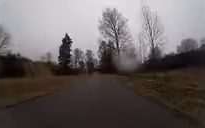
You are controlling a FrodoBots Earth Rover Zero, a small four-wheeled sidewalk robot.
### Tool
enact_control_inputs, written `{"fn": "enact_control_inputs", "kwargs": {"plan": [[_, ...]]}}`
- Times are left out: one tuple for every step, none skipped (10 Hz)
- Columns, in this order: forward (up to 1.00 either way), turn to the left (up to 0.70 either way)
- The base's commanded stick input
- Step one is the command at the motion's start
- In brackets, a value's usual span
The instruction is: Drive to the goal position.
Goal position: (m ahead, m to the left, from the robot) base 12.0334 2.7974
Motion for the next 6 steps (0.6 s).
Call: {"fn": "enact_control_inputs", "kwargs": {"plan": [[0.70, 0.00], [0.70, 0.00], [0.70, 0.00], [0.70, 0.00], [0.70, 0.00], [0.70, 0.00]]}}
